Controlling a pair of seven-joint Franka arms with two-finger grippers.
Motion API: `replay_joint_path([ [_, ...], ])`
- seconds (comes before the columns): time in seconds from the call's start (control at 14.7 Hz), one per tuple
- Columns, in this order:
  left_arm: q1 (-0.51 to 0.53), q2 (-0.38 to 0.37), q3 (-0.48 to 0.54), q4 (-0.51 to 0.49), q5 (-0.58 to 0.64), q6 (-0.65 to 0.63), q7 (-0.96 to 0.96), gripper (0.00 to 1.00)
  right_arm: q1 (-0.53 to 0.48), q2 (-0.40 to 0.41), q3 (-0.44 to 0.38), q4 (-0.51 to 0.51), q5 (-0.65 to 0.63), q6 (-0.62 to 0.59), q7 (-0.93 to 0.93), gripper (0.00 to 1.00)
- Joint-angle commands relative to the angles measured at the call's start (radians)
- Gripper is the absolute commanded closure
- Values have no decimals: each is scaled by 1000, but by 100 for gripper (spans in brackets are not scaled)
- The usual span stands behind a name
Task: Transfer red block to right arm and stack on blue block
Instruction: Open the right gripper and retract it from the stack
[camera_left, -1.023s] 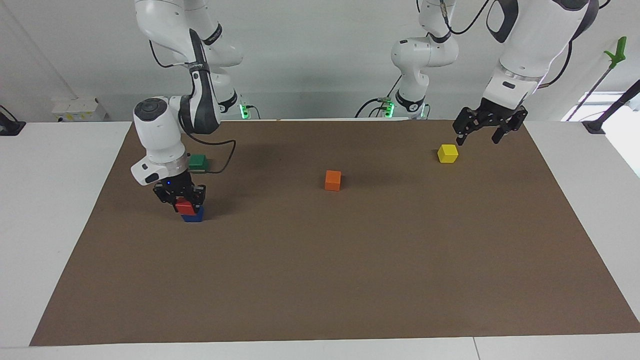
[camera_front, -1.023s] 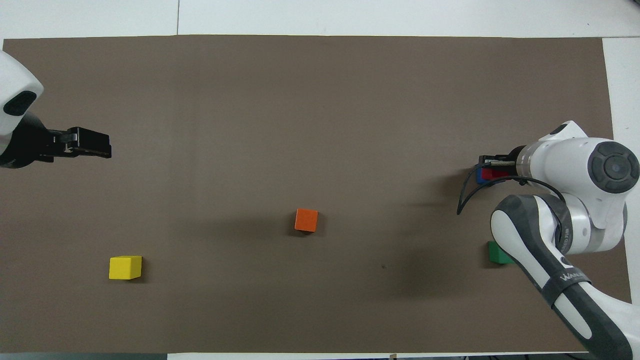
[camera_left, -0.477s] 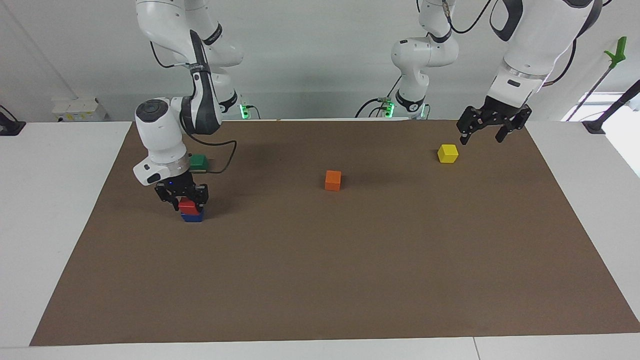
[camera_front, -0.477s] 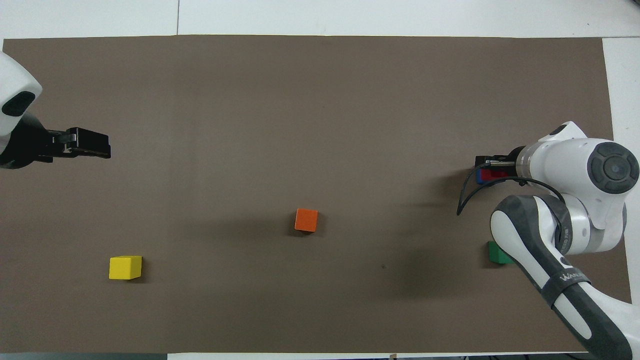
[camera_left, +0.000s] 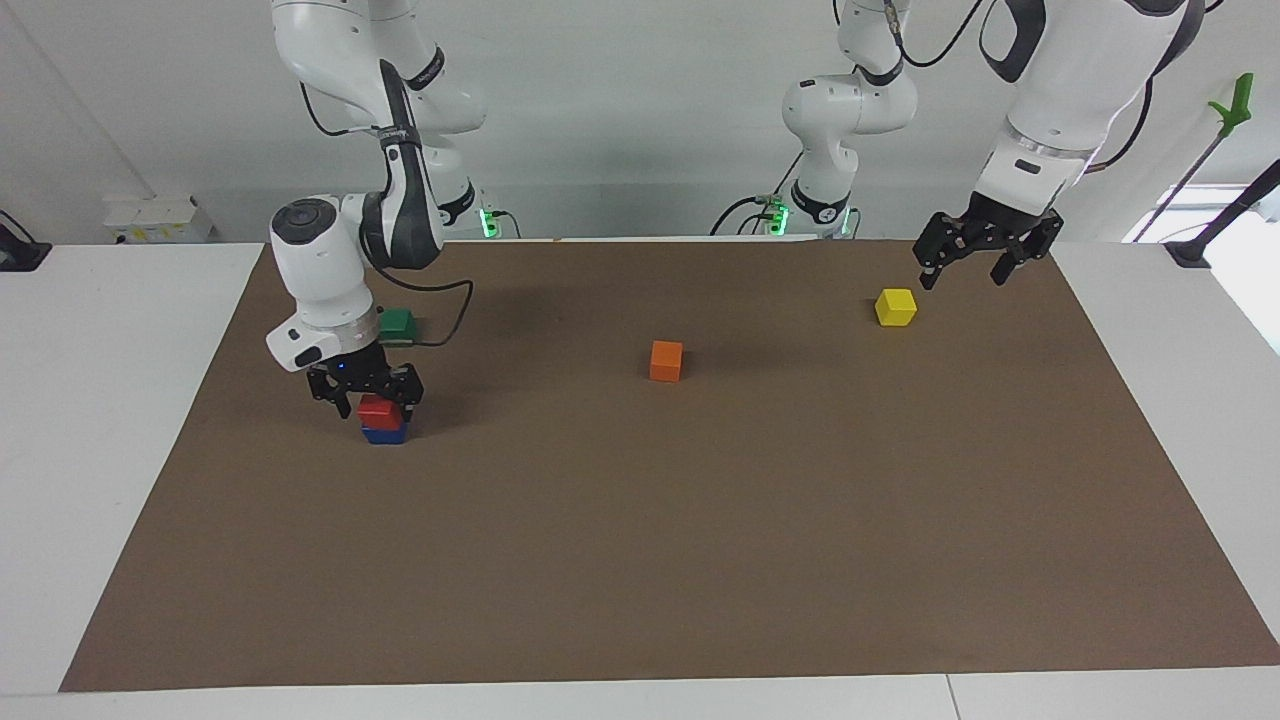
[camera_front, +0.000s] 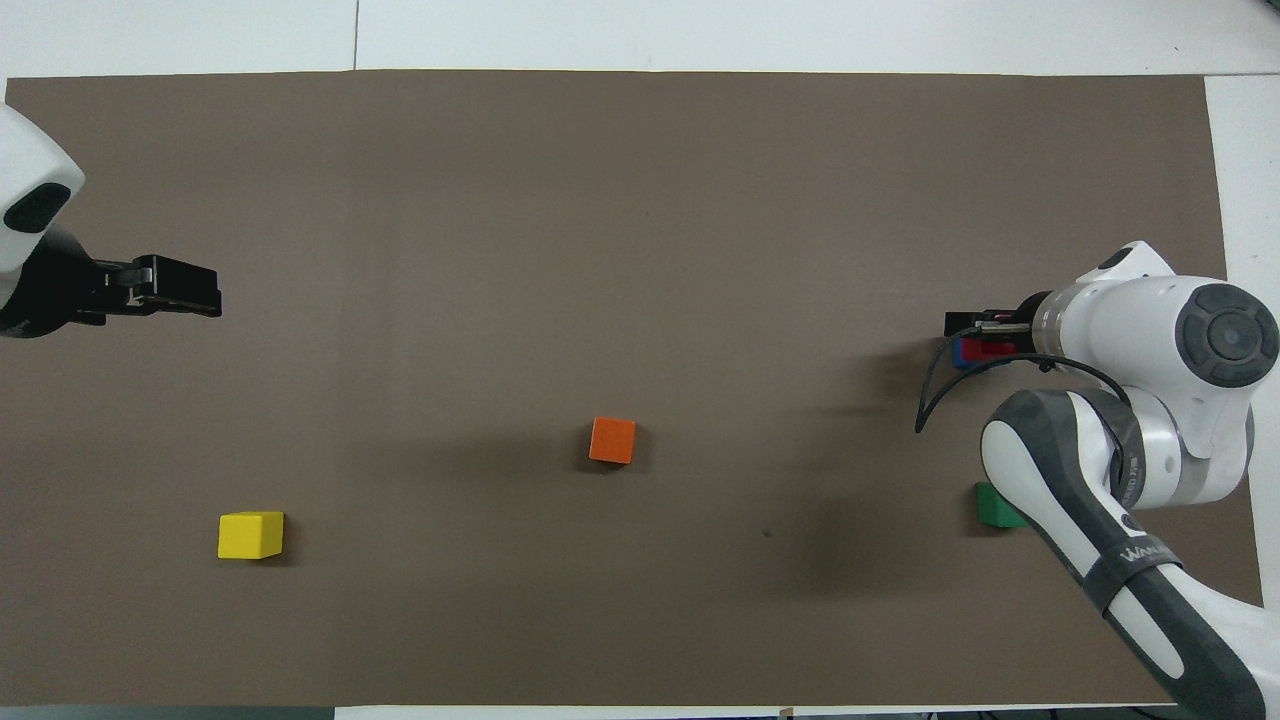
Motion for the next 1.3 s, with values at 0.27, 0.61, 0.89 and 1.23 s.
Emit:
replay_joint_path([
  [0.27,-3,-23,4,-20,19,-3,-1,0,-13,-39,5,301,23,-486,-143,0],
  [0.61,-3,-23,4,-20,19,-3,-1,0,-13,-98,2,420,62,-704,-220,0],
  [0.89,-3,-23,4,-20,19,-4,-1,0,-19,-98,0,597,66,-986,-233,0],
  [1.23,-3,-23,4,-20,19,-3,-1,0,-35,-81,-21,715,69,-1062,-281,0],
])
